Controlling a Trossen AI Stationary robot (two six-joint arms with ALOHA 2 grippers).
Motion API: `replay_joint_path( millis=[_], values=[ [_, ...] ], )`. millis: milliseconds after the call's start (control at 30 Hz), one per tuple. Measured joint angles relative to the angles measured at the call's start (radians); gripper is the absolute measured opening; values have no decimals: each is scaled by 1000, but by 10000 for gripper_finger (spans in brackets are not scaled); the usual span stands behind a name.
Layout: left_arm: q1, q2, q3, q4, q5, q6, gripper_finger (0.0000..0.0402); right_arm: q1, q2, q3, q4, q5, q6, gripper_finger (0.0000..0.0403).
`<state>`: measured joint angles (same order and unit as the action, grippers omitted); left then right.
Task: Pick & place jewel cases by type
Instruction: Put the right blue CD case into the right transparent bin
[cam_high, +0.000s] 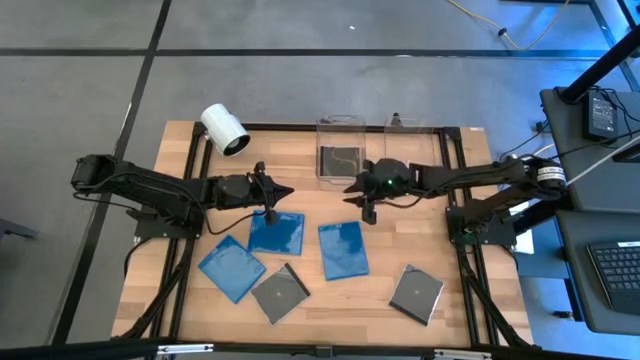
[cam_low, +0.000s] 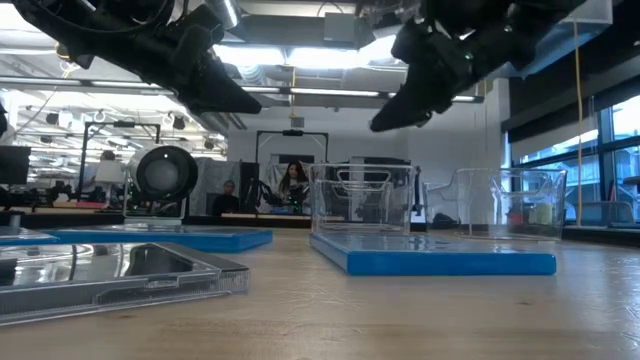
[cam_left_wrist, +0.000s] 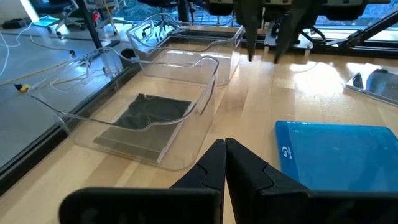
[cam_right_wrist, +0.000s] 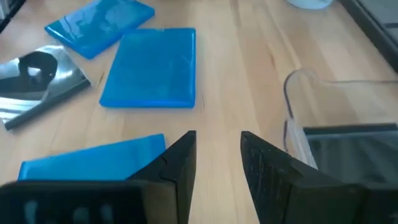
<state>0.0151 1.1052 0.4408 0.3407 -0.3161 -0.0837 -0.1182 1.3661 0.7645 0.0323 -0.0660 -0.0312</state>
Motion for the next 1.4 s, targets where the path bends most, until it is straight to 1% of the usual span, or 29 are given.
replay_joint_path(
  millis=[200, 367, 500, 700, 767, 933, 1033, 1100, 1167, 1267, 1400],
  values=[
    [0, 0, 0, 0, -4, 0, 21, 18, -28, 5, 19, 12, -22, 130],
    [0, 0, 0, 0, -4, -1, 44, 44, -27, 5, -20, 12, 2, 130],
    [0, 0, 0, 0, -5, -32, 77, 81, -35, 5, -74, 13, 5, 129],
    [0, 0, 0, -1, 2, -81, 143, 166, -42, 5, -158, 38, 59, 129],
    [0, 0, 0, -1, 55, -85, 165, 198, -41, 5, -196, 63, 82, 129],
    [-3, 0, 0, 19, 273, -25, 205, 275, -41, 5, -296, 144, 176, 129],
    [-7, 0, 0, 63, 339, -23, 217, 302, -41, 5, -332, 150, 251, 129],
    [-8, 0, 0, 85, 353, -27, 219, 315, -41, 5, -360, 152, 266, 130],
    [-8, 0, 0, 110, 365, -32, 218, 326, -41, 5, -405, 153, 243, 129],
    [-9, 0, 1, 109, 353, -54, 216, 336, -40, 4, -467, 153, 211, 129],
    [-30, 42, 2, 106, 334, -76, 215, 336, -40, -18, -475, 153, 241, 129]
  ],
)
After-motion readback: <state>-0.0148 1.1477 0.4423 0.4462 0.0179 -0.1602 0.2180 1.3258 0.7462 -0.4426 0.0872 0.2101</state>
